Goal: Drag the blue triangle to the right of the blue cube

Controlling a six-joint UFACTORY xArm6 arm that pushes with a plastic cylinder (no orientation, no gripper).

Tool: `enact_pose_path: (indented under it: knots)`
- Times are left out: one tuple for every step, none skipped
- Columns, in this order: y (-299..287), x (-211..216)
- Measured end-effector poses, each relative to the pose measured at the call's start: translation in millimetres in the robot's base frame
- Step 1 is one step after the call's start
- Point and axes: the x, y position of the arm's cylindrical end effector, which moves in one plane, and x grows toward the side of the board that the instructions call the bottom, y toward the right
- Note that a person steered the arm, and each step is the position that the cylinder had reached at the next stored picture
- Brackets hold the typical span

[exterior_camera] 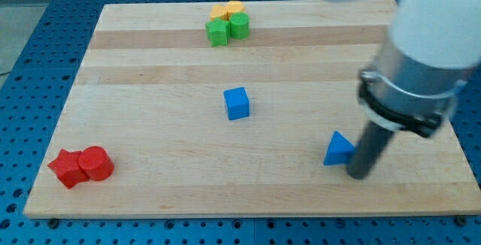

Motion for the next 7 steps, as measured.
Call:
enact_pose_path:
  knots:
    - [-58.7,-49.0]
    - [-99.8,-81.8]
    - [-99.3,-54.9]
    - [-72.7,-21.2]
    - [-25.7,-45.6]
    - [-35.8,-80.5]
    - [-75.5,-83.3]
